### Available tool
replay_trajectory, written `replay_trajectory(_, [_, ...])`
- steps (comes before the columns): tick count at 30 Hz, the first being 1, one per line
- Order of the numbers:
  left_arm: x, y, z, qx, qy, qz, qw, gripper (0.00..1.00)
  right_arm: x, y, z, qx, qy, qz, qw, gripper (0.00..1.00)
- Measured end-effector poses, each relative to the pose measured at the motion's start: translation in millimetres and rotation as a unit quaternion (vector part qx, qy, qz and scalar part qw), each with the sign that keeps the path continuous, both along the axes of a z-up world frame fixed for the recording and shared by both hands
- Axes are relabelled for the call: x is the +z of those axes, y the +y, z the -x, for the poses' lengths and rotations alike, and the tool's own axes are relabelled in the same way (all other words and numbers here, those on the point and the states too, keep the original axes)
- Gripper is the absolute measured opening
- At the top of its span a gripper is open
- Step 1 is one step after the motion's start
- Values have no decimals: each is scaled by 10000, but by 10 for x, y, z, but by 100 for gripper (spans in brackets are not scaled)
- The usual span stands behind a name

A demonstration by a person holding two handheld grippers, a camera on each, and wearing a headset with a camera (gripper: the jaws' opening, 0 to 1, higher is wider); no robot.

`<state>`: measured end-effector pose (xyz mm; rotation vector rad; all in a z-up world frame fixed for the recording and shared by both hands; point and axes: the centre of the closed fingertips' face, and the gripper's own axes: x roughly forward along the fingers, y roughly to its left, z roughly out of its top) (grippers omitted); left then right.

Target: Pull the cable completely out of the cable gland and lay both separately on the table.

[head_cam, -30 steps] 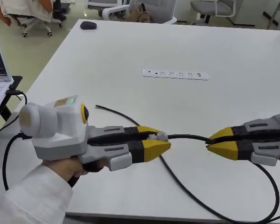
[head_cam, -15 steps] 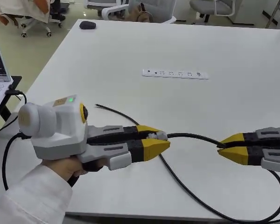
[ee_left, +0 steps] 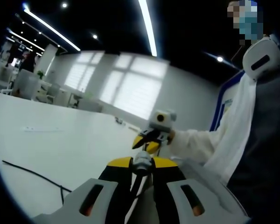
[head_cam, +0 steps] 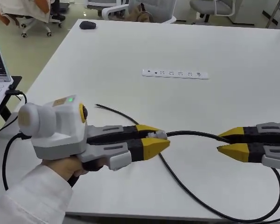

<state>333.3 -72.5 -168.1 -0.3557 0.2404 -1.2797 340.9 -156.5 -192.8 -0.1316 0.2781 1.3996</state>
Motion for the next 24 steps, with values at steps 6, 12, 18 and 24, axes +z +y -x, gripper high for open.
replay_trajectory(6, [-13, -9, 10, -35, 7, -26, 10000, 17, 175, 195, 104, 407, -268, -58, 9988, 25])
replay_trajectory(12, [-19, -6, 6, -21, 25, -31, 10000, 17, 330, 425, 156, 741, -540, -60, 9958, 23])
replay_trajectory(18, [-21, -11, 11, -35, 31, -33, 10000, 17, 398, 630, 165, 992, -675, -101, 9927, 21])
replay_trajectory(24, [-13, 7, 1, -16, 29, -13, 10000, 17, 363, 749, 153, 1134, -690, -45, 9911, 19])
